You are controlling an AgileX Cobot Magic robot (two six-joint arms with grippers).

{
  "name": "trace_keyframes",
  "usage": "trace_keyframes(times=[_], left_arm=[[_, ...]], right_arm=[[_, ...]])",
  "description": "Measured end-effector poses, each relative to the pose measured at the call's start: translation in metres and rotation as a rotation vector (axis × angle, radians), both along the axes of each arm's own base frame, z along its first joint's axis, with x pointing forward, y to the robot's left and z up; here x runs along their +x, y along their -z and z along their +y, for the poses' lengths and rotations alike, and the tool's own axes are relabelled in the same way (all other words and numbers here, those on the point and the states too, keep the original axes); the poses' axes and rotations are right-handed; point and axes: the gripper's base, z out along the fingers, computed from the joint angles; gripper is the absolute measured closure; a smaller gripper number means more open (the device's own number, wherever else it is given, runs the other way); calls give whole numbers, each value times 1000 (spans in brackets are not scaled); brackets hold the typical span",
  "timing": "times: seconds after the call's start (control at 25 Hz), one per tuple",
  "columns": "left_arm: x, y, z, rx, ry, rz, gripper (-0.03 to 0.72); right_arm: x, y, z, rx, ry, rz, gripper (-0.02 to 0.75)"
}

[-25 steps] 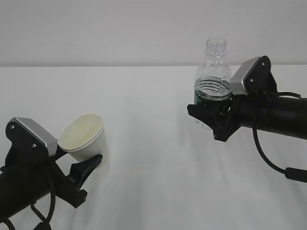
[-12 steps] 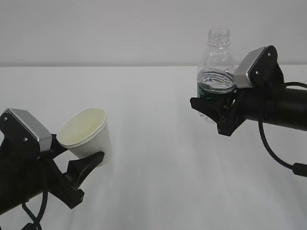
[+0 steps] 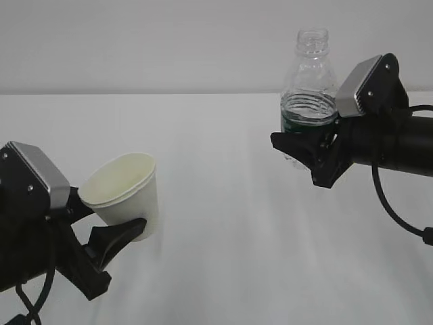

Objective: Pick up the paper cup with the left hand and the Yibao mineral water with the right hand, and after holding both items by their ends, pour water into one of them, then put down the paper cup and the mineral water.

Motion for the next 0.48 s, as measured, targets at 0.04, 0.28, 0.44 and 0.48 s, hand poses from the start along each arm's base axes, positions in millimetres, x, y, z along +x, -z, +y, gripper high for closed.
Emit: trace_keyframes(times=[0.04,0.28,0.44,0.48], left_arm=[[1,-3,-1,2,3,-4,258],[8,-17,-14,-5,88,-24,259],[11,-26,-23,-29,147,-28,259],[12,-28,-25,-31,162,-29,259]], right_arm=[[-1,-1,0,1,-1,0,285],[-5,-8,-1,-41,-4,-2,285],[-8,-14,-3,-71,-2,-15,285],[-9,-16,-3,-77,-1,-18,285]])
